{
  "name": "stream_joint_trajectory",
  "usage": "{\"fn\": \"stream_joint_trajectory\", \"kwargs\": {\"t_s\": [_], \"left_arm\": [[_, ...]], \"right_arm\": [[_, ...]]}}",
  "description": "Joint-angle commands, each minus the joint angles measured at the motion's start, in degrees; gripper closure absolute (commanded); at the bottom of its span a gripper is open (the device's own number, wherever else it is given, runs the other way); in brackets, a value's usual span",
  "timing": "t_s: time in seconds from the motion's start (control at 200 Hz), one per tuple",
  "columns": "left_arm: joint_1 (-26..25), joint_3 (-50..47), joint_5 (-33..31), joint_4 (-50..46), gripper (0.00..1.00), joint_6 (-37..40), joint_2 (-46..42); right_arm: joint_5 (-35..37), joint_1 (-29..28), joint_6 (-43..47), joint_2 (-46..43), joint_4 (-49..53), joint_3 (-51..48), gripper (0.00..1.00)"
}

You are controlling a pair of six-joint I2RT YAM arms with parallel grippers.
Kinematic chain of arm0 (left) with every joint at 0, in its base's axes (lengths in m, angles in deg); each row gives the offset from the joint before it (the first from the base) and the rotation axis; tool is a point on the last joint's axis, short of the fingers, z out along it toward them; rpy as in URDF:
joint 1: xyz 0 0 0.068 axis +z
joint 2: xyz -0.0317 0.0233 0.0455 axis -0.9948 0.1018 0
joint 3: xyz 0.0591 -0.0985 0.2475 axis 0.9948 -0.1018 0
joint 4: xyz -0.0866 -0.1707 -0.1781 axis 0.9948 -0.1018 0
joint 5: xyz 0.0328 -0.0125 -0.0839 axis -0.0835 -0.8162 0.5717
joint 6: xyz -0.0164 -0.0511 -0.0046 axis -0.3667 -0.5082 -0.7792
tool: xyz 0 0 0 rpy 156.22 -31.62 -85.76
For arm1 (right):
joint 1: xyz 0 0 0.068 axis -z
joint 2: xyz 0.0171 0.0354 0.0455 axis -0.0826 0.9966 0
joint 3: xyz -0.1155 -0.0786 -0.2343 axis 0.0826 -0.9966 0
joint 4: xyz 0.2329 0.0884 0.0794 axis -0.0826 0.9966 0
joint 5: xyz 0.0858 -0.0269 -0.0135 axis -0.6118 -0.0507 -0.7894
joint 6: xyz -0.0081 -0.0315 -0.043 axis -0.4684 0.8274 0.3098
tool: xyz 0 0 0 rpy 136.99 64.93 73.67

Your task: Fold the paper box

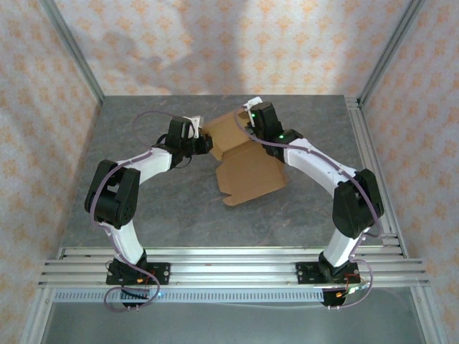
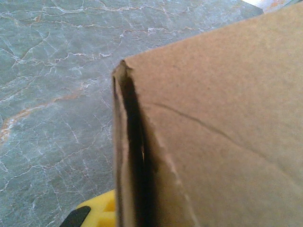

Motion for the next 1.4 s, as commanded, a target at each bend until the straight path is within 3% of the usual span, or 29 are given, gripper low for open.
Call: {"fn": "stream_joint_trajectory", "kwargs": {"t_s": [0.0, 0.14, 0.485, 0.676, 0.846, 0.926, 1.086, 1.151, 1.251, 1.396], "left_arm": [[-1.0, 1.7, 3.1, 1.8, 1.0, 0.2, -1.2], [-1.0, 1.7, 3.0, 1.7, 1.0, 0.2, -1.2], [-1.0, 3.2, 3.2, -0.1, 1.0, -0.6, -1.0], [-1.4, 5.8, 2.6, -4.0, 1.0, -1.3, -0.6], [-1.5, 6.7, 2.5, -5.4, 1.0, -1.4, -0.8], [-1.6, 6.7, 2.5, -5.5, 1.0, -1.4, -0.8], [-1.5, 6.4, 2.7, -5.2, 1.0, -1.6, -1.0], [-1.6, 6.3, 2.8, -5.0, 1.0, -1.8, -1.0], [-1.6, 6.2, 2.9, -5.1, 1.0, -1.8, -1.0], [-1.5, 6.2, 2.7, -5.4, 1.0, -1.8, -1.1]], "right_arm": [[1.5, -0.4, 0.8, 1.1, 0.9, 1.9, 0.71], [2.0, -0.4, 1.4, 1.5, 1.2, 2.2, 0.71], [3.9, -0.5, 1.9, 1.9, 1.6, 2.3, 0.91], [9.5, -1.4, 4.6, 3.1, 0.7, 2.6, 1.0], [13.5, -2.2, 5.9, 4.9, 0.2, 3.2, 1.0], [13.4, -2.2, 5.2, 5.1, -0.1, 3.1, 0.87], [13.7, -2.2, 5.0, 5.5, -0.6, 3.1, 0.73], [13.8, -2.2, 5.1, 5.9, -0.6, 3.1, 0.73], [13.9, -2.2, 5.0, 5.9, -0.6, 3.0, 0.77], [14.5, -2.2, 5.1, 5.8, -0.3, 3.2, 1.0]]}}
